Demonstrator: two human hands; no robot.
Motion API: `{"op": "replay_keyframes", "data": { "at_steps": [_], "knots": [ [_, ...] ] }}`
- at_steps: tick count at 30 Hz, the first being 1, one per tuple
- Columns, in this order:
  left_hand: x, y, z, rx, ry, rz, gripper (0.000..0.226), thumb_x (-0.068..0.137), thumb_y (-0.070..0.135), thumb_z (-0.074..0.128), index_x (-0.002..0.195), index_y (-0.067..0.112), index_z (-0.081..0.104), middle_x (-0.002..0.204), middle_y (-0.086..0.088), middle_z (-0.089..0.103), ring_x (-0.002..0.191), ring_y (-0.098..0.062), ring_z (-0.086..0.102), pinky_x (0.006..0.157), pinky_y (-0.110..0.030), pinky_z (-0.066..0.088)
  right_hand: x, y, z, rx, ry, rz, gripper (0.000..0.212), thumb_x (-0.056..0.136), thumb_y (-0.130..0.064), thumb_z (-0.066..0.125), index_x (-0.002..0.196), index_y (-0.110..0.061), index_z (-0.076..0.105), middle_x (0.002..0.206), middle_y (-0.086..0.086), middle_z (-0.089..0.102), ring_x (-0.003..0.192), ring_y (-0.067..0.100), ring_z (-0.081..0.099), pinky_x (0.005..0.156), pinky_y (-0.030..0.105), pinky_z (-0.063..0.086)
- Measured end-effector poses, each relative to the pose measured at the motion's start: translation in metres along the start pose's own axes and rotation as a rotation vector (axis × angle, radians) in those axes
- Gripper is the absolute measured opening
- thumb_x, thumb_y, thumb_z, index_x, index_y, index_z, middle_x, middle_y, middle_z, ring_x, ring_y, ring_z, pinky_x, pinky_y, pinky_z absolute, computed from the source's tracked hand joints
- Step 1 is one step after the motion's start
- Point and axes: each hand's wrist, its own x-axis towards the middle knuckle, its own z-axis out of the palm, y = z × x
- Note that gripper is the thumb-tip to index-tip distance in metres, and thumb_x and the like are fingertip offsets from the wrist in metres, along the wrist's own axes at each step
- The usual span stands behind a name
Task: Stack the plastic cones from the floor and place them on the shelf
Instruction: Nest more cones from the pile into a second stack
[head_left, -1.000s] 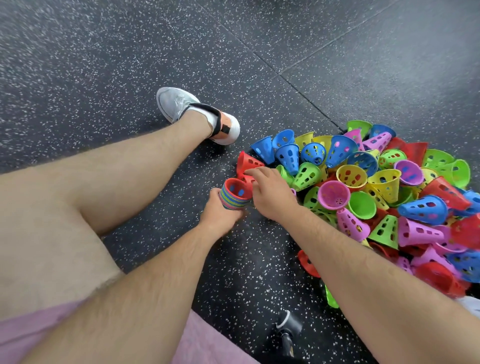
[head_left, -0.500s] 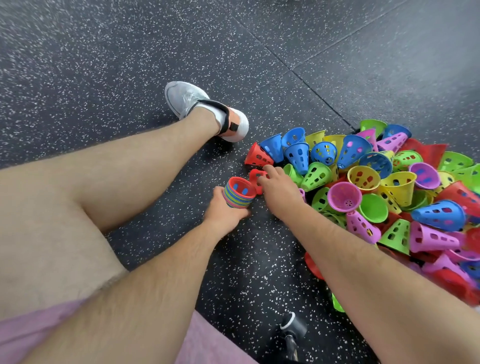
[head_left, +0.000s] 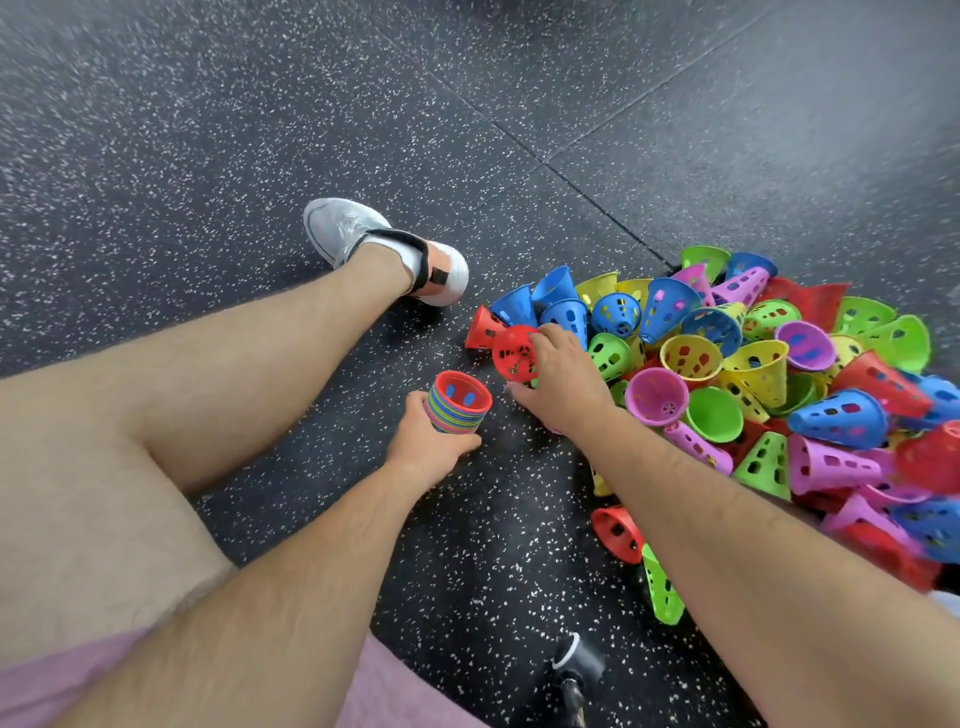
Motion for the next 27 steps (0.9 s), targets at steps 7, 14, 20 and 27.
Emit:
{"op": "replay_keyframes", "data": {
  "at_steps": [7, 14, 20, 27],
  "knots": [
    [-0.003, 0.007, 0.006, 0.031, 0.005, 0.018, 0.062, 0.072, 0.027, 0.089, 0.115, 0.024, 0.044, 0.098, 0.007, 0.067, 0.096, -0.024, 0.066, 0.089, -0.035, 0.05, -0.01, -0.001, -0.012, 0.233, 0.173, 0.03, 0.045, 0.096, -0.047, 0.052, 0.108, -0.005, 0.062, 0.127, 0.017, 0.052, 0.11, 0.036, 0.052, 0.096, 0.045, 0.046],
    [0.0, 0.012, 0.007, 0.004, 0.01, 0.024, 0.062, 0.07, 0.026, 0.09, 0.111, 0.026, 0.043, 0.095, 0.006, 0.066, 0.092, -0.024, 0.068, 0.086, -0.036, 0.053, -0.012, -0.011, -0.015, 0.3, 0.074, 0.002, 0.021, 0.105, -0.023, 0.042, 0.101, -0.007, 0.055, 0.105, 0.007, 0.062, 0.098, 0.031, 0.055, 0.085, 0.048, 0.047],
    [0.004, 0.014, 0.009, 0.017, 0.037, 0.008, 0.063, 0.069, 0.032, 0.088, 0.11, 0.029, 0.041, 0.093, 0.005, 0.067, 0.085, -0.024, 0.068, 0.087, -0.039, 0.054, -0.012, -0.018, -0.009, 0.064, 0.023, -0.143, 0.012, 0.1, -0.012, 0.049, 0.108, -0.01, 0.058, 0.109, 0.006, 0.066, 0.102, 0.031, 0.055, 0.085, 0.046, 0.048],
    [0.015, 0.012, 0.007, -0.009, 0.051, -0.031, 0.063, 0.072, 0.031, 0.089, 0.111, 0.029, 0.04, 0.099, 0.003, 0.066, 0.081, -0.021, 0.063, 0.073, -0.033, 0.044, 0.005, -0.027, -0.006, 0.041, -0.261, -0.224, 0.059, 0.083, 0.003, 0.044, 0.14, -0.013, 0.05, 0.141, 0.003, 0.057, 0.136, 0.024, 0.042, 0.108, 0.042, 0.042]
  ]
}}
